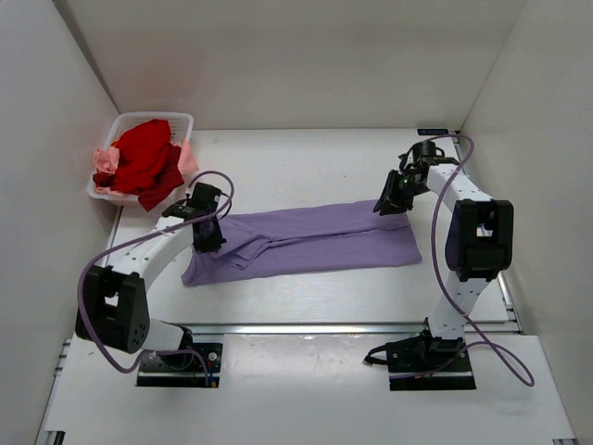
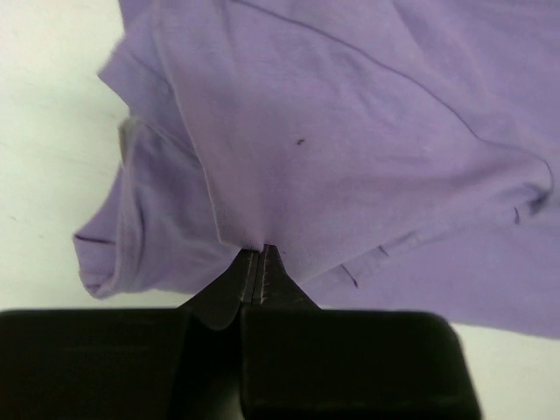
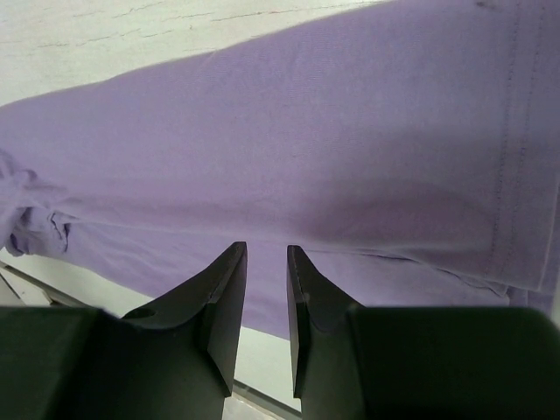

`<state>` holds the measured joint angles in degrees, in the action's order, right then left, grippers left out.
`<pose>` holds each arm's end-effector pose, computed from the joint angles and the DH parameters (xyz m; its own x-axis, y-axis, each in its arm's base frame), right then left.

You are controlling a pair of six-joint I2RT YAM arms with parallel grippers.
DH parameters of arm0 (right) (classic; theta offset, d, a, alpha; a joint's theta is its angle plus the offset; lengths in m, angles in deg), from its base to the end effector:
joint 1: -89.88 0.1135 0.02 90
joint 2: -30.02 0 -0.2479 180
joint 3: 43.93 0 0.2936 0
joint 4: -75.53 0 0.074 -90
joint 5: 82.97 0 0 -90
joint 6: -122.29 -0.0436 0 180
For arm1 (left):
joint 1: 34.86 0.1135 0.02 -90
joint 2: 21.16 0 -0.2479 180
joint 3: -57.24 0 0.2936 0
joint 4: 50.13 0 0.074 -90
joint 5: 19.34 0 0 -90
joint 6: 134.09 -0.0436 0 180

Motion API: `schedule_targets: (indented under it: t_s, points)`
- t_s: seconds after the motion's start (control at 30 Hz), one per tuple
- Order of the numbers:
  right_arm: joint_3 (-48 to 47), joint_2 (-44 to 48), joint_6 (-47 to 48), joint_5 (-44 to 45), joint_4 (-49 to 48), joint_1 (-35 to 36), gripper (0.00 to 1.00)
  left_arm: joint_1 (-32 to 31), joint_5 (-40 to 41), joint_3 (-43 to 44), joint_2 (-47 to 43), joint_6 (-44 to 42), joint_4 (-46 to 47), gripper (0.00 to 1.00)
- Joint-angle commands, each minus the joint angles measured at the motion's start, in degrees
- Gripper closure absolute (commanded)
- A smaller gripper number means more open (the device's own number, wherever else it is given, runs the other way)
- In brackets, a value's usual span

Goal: Fold and stack the t-shirts
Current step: Fold the other side of the tshirt into a rectangle

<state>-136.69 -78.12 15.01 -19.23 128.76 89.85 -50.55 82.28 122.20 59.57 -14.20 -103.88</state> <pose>0.4215 0.0191 0.1659 -0.9369 0.2669 -0.2259 0.1229 0.8563 0.5017 0.2945 -0.0736 0.1690 -0.8801 -0.2598 -0.3974 -0.2786 0.9603 -0.0108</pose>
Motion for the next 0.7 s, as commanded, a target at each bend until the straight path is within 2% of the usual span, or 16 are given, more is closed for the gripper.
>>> schedule_targets:
  t_s: [0.0,0.6,0.67]
  points:
    - [0.1,0.4,1.5,-0.8,-1.0,1.3,0.77,-0.8,-3.2,-1.0,-4.6,2.6,-0.8,1.0]
    - [1.0,0.0,1.5,-0.5,-1.2,1.5,0.77,-5.0,-8.1,-6.2,-8.7,8.2,0.8,1.0]
    - [0.7,-0.1,1.3,-0.8,-1.3,1.4,0.78,-7.1,-8.4,-5.9,-8.5,9.4,0.7,1.0]
